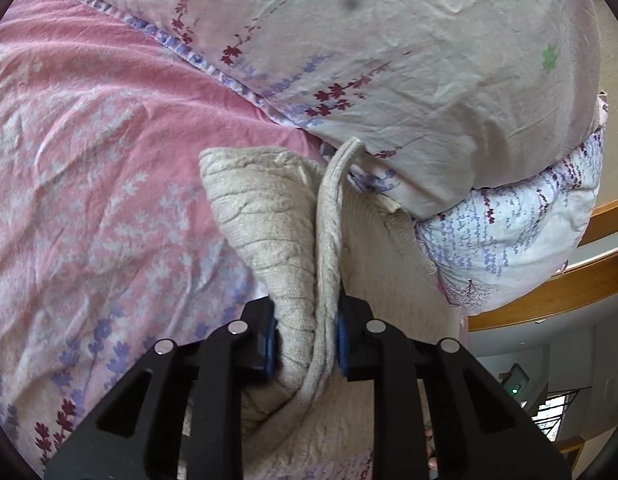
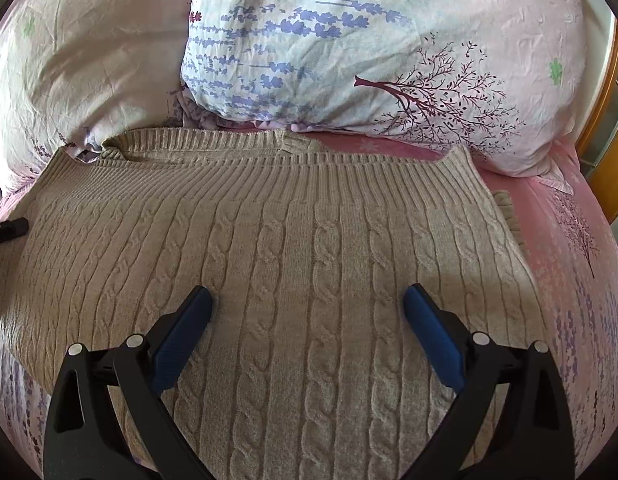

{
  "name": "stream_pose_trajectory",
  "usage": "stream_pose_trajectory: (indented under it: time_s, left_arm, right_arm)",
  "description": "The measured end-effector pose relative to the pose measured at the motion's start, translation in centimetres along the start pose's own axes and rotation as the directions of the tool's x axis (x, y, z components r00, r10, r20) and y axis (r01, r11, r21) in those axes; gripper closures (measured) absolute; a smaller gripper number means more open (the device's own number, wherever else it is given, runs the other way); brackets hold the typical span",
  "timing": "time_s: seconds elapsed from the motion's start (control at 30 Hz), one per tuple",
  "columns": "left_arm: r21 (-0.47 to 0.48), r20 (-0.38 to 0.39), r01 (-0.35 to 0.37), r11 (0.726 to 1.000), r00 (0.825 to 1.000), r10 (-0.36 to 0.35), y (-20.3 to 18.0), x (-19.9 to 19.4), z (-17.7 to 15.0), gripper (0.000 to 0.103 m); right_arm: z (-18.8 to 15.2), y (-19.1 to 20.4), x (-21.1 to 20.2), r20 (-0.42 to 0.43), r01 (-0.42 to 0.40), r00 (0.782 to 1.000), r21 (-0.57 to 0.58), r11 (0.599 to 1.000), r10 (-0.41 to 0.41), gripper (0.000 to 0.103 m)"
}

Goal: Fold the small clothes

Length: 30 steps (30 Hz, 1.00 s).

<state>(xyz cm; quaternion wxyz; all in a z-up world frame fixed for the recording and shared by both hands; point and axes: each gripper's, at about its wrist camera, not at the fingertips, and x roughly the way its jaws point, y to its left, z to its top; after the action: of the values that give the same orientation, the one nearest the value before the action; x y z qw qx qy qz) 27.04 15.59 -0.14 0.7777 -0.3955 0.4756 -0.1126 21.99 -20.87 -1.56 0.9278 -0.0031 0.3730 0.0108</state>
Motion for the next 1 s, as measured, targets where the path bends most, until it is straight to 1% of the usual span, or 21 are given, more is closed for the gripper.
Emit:
stream_pose_trajectory:
  time_s: [0.13, 0.27, 0.37, 0.4, 0.43, 0.47, 0.5, 0.53, 0.57, 0.6, 0.63, 0.7, 0.77, 0.8, 0.83, 0.87, 0.9, 0.93, 0.97, 1.0]
  left_arm:
    - [0.006, -0.003, 0.107, 0.994, 0.994, -0.107, -2.6, -1.0, -0.5, 0.082]
    - [0.016, -0.028, 0.200, 0.980, 0.979, -0.200, -6.1, -0.9, -1.7, 0.083]
    - [0.003, -0.060, 0.265, 0.964, 0.962, -0.265, -9.0, 0.1, -2.7, 0.083]
    - [0.007, -0.070, 0.283, 0.959, 0.957, -0.282, -10.3, 0.7, -3.1, 0.083]
    - [0.012, -0.081, 0.299, 0.954, 0.951, -0.297, -11.8, 1.4, -3.6, 0.083]
    - [0.018, -0.094, 0.316, 0.949, 0.945, -0.313, -13.2, 2.2, -4.1, 0.083]
    - [0.019, -0.114, 0.341, 0.940, 0.935, -0.337, -14.8, 3.1, -4.8, 0.083]
    - [0.026, -0.134, 0.361, 0.932, 0.925, -0.354, -16.2, 4.1, -5.4, 0.083]
    - [0.033, -0.158, 0.382, 0.924, 0.915, -0.372, -17.7, 5.4, -6.2, 0.083]
    - [0.030, -0.176, 0.398, 0.917, 0.905, -0.387, -18.7, 6.5, -6.8, 0.083]
    - [0.025, -0.201, 0.415, 0.910, 0.893, -0.402, -19.8, 8.0, -7.7, 0.083]
    - [-0.020, -0.249, 0.434, 0.901, 0.870, -0.425, -20.9, 11.4, -9.0, 0.083]
    - [-0.104, -0.324, 0.433, 0.895, 0.836, -0.442, -21.0, 15.1, -10.4, 0.082]
    - [-0.135, -0.355, 0.414, 0.900, 0.828, -0.434, -20.8, 16.5, -10.8, 0.081]
    - [-0.162, -0.383, 0.395, 0.904, 0.820, -0.426, -20.5, 17.7, -11.3, 0.079]
    - [-0.178, -0.401, 0.394, 0.902, 0.808, -0.432, -20.3, 18.4, -11.7, 0.079]
    - [-0.182, -0.416, 0.409, 0.894, 0.792, -0.447, -20.2, 18.8, -11.9, 0.077]
    - [-0.178, -0.416, 0.427, 0.886, 0.784, -0.461, -20.3, 18.6, -11.9, 0.070]
    - [-0.172, -0.414, 0.452, 0.875, 0.773, -0.480, -20.5, 18.1, -11.7, 0.066]
    - [-0.163, -0.410, 0.483, 0.860, 0.760, -0.504, -20.8, 17.3, -11.4, 0.058]
  right_arm:
    - [-0.1, 0.0, -0.2, -0.002, -0.002, 1.000, 0.001, 1.000, 0.002, 0.004]
    - [-0.1, -0.2, -0.4, -0.006, -0.013, 1.000, -0.001, 1.000, 0.013, 0.004]
    - [-0.1, -1.5, -1.6, 0.032, -0.098, 0.995, 0.030, 0.995, 0.097, 0.004]
    - [-0.2, -2.3, -2.2, 0.054, -0.137, 0.989, 0.051, 0.989, 0.135, 0.004]
    - [-0.2, -3.5, -3.0, 0.082, -0.196, 0.979, 0.080, 0.977, 0.189, 0.004]
    - [-0.3, -4.3, -3.5, 0.099, -0.234, 0.969, 0.095, 0.968, 0.225, 0.004]
    - [-0.3, -5.2, -4.1, 0.118, -0.278, 0.957, 0.110, 0.954, 0.266, 0.004]
    - [-0.4, -6.5, -4.8, 0.136, -0.339, 0.937, 0.127, 0.932, 0.322, 0.004]
    - [-0.4, -7.3, -5.0, 0.141, -0.383, 0.920, 0.138, 0.913, 0.365, 0.004]
    - [-0.4, -8.2, -5.2, 0.145, -0.439, 0.896, 0.152, 0.886, 0.419, 0.004]
    - [-0.5, -9.3, -5.3, 0.148, -0.501, 0.864, 0.175, 0.847, 0.481, 0.004]
    - [-0.8, -11.0, -4.9, 0.150, -0.595, 0.804, 0.227, 0.771, 0.576, 0.004]
    - [-1.3, -13.0, -4.4, 0.163, -0.644, 0.761, 0.308, 0.700, 0.629, 0.003]
    - [-1.5, -14.1, -3.8, 0.175, -0.690, 0.712, 0.351, 0.632, 0.680, 0.003]
    - [-1.8, -14.8, -3.5, 0.187, -0.716, 0.679, 0.382, 0.584, 0.710, 0.002]
    - [-1.9, -15.4, -3.2, 0.197, -0.730, 0.657, 0.407, 0.549, 0.727, 0.001]
    - [-1.9, -15.8, -2.9, 0.200, -0.736, 0.645, 0.424, 0.528, 0.738, 0.001]
    - [-1.8, -16.1, -2.8, 0.194, -0.734, 0.644, 0.428, 0.527, 0.740, 0.001]
    - [-1.7, -16.2, -2.9, 0.185, -0.732, 0.645, 0.430, 0.529, 0.742, 0.001]
    - [-1.5, -16.0, -2.7, 0.171, -0.727, 0.646, 0.435, 0.531, 0.744, 0.001]
